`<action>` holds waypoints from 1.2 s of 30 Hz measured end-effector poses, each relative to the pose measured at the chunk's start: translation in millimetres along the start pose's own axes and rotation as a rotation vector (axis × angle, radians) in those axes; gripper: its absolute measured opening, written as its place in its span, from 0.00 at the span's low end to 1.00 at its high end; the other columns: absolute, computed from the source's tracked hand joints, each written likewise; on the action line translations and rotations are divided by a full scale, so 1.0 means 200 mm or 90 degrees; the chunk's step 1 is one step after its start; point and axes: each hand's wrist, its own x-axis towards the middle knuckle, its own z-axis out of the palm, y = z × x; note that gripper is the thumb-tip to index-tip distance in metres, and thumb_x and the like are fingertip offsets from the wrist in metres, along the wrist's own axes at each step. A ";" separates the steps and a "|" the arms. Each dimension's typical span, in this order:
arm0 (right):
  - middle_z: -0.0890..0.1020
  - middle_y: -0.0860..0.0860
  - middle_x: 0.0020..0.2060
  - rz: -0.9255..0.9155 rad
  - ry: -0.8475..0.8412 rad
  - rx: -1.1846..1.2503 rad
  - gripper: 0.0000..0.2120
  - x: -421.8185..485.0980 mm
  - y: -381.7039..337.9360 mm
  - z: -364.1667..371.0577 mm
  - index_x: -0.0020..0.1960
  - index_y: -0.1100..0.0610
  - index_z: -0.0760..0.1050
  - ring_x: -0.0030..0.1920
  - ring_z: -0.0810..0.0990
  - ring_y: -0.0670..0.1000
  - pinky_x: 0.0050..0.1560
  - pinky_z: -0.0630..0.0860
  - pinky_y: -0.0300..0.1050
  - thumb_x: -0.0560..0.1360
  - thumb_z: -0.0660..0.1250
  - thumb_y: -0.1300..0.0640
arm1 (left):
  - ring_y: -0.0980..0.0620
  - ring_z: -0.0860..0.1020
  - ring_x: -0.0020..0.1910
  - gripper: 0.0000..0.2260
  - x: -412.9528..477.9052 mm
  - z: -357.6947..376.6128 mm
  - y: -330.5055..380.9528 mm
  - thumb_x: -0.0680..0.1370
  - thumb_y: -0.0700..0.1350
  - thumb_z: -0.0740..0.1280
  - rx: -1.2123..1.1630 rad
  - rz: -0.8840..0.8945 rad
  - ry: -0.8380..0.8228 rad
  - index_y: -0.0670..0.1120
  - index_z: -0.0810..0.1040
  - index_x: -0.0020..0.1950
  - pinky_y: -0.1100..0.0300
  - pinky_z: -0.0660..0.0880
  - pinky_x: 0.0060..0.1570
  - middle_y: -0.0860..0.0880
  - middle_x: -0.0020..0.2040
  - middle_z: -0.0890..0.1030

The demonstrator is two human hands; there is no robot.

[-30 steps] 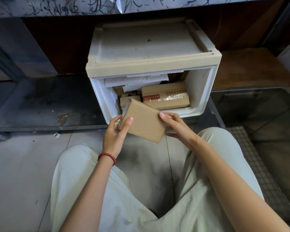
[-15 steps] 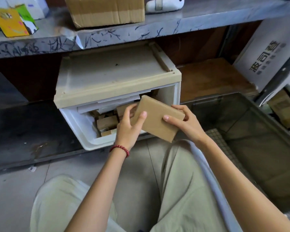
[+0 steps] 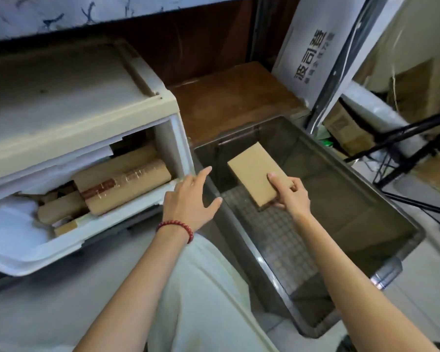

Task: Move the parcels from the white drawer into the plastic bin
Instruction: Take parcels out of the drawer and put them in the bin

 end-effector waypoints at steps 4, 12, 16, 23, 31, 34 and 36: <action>0.78 0.54 0.54 0.076 -0.026 -0.044 0.23 0.15 0.22 0.09 0.58 0.54 0.72 0.48 0.81 0.52 0.34 0.80 0.38 0.72 0.71 0.41 | 0.46 0.71 0.64 0.29 0.08 0.05 -0.09 0.76 0.65 0.58 0.095 0.012 -0.008 0.57 0.57 0.75 0.48 0.73 0.58 0.49 0.67 0.72; 0.77 0.56 0.58 0.191 -0.086 -0.174 0.24 0.41 0.52 0.35 0.54 0.50 0.69 0.58 0.77 0.57 0.59 0.77 0.56 0.70 0.67 0.34 | 0.47 0.65 0.70 0.27 0.13 0.18 -0.15 0.77 0.66 0.53 0.205 0.103 -0.036 0.57 0.62 0.74 0.47 0.68 0.62 0.51 0.73 0.65; 0.72 0.58 0.64 0.234 -0.099 -0.228 0.28 0.54 0.59 0.44 0.64 0.52 0.68 0.61 0.74 0.59 0.61 0.75 0.56 0.72 0.65 0.35 | 0.46 0.74 0.63 0.29 0.16 0.21 -0.17 0.74 0.69 0.51 0.190 0.111 0.026 0.55 0.74 0.66 0.47 0.73 0.54 0.51 0.66 0.75; 0.73 0.57 0.57 0.265 -0.161 -0.241 0.21 0.60 0.65 0.63 0.66 0.56 0.66 0.60 0.74 0.61 0.57 0.78 0.57 0.79 0.62 0.45 | 0.48 0.72 0.63 0.27 0.21 0.24 -0.16 0.71 0.73 0.55 0.182 0.088 0.046 0.57 0.74 0.60 0.50 0.71 0.52 0.54 0.65 0.75; 0.77 0.60 0.62 0.140 -0.174 -0.393 0.18 0.60 0.70 0.64 0.65 0.58 0.72 0.62 0.75 0.59 0.62 0.70 0.49 0.80 0.61 0.49 | 0.45 0.71 0.65 0.28 0.25 0.26 -0.17 0.70 0.72 0.55 0.179 0.110 0.054 0.54 0.75 0.58 0.46 0.70 0.55 0.53 0.66 0.74; 0.76 0.58 0.65 0.117 -0.223 -0.468 0.21 0.60 0.66 0.63 0.71 0.55 0.69 0.65 0.73 0.58 0.64 0.68 0.47 0.81 0.60 0.49 | 0.45 0.71 0.65 0.27 0.25 0.26 -0.16 0.69 0.72 0.56 0.187 0.093 0.050 0.55 0.74 0.57 0.47 0.70 0.55 0.53 0.67 0.73; 0.74 0.58 0.67 0.117 -0.282 -0.533 0.27 0.58 0.63 0.60 0.76 0.51 0.59 0.66 0.73 0.59 0.65 0.69 0.50 0.80 0.60 0.46 | 0.46 0.69 0.67 0.28 0.24 0.26 -0.16 0.70 0.72 0.55 0.185 0.086 0.038 0.56 0.73 0.59 0.47 0.69 0.56 0.54 0.68 0.71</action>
